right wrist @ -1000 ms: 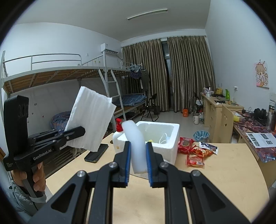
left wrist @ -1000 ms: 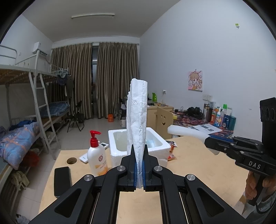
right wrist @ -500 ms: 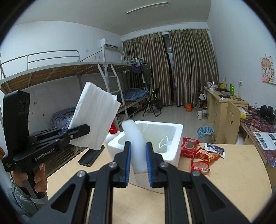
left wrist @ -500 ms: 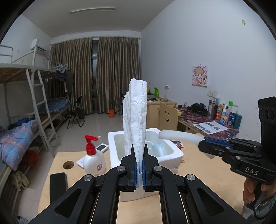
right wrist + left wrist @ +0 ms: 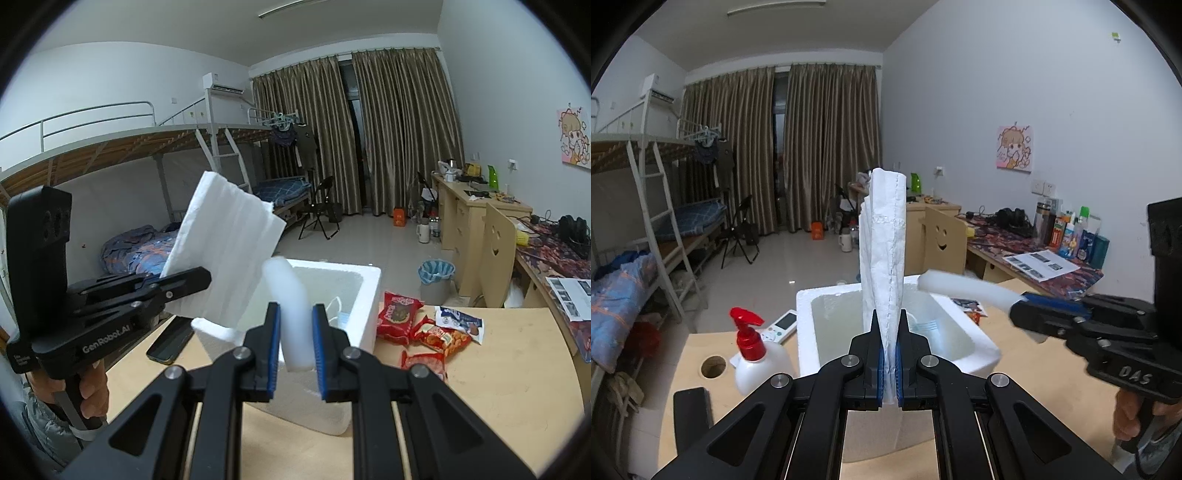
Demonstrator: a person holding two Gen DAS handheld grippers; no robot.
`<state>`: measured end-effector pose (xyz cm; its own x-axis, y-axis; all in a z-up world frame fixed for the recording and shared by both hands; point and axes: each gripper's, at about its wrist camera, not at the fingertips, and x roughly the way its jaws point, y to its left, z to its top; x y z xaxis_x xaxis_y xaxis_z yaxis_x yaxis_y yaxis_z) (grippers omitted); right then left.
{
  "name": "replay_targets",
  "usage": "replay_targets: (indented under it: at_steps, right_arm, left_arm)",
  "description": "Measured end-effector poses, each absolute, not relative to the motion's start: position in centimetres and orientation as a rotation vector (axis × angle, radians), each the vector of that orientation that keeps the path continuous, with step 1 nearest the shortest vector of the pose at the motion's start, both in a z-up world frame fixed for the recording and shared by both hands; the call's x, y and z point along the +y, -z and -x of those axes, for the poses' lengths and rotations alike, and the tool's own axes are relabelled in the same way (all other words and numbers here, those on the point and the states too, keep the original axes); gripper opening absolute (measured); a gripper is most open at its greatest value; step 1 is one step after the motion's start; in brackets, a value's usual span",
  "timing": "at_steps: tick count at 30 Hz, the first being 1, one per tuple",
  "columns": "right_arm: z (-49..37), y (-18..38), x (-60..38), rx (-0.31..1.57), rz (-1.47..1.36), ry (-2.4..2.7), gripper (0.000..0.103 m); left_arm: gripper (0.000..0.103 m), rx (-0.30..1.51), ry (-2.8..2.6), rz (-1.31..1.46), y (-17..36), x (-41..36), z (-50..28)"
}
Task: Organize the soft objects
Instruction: 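Carry the tissue and foam tube together over the white foam box, then lower the tissue into the box and open the left tool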
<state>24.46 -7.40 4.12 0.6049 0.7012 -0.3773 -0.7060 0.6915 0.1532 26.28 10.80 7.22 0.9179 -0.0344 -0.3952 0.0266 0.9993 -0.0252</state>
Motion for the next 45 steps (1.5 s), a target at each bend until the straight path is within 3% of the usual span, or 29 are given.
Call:
replay_targets:
  at_steps: [17,20,22,24,27,45]
  right_arm:
    - [-26.8,-3.8,-8.0,0.459,-0.017,-0.764,0.020]
    - [-27.0,-3.9,-8.0,0.460,-0.018,-0.755,0.020]
    - [-27.1,-3.9,-8.0,0.463,-0.018,-0.748,0.020]
    - [-27.3,-3.7,-8.1,0.465,-0.019,-0.743,0.020]
    - [-27.4,-3.6,-8.2,0.464,-0.020,-0.740,0.020]
    - [-27.1,-3.8,-7.4,0.450,-0.009,-0.770,0.020]
  left_arm:
    - [0.007,0.483,0.075,0.019,-5.1,10.9,-32.7]
    - [0.029,0.493,0.059,0.018,-4.8,11.0,-33.4]
    - [0.068,0.503,0.040,0.024,-4.6,11.2,-33.8]
    - [0.088,0.481,0.016,0.030,-4.7,11.4,-33.6]
    - [0.096,0.444,-0.003,0.032,-5.2,11.4,-33.0]
    - [0.097,0.356,-0.084,-0.021,-7.3,11.5,-28.0]
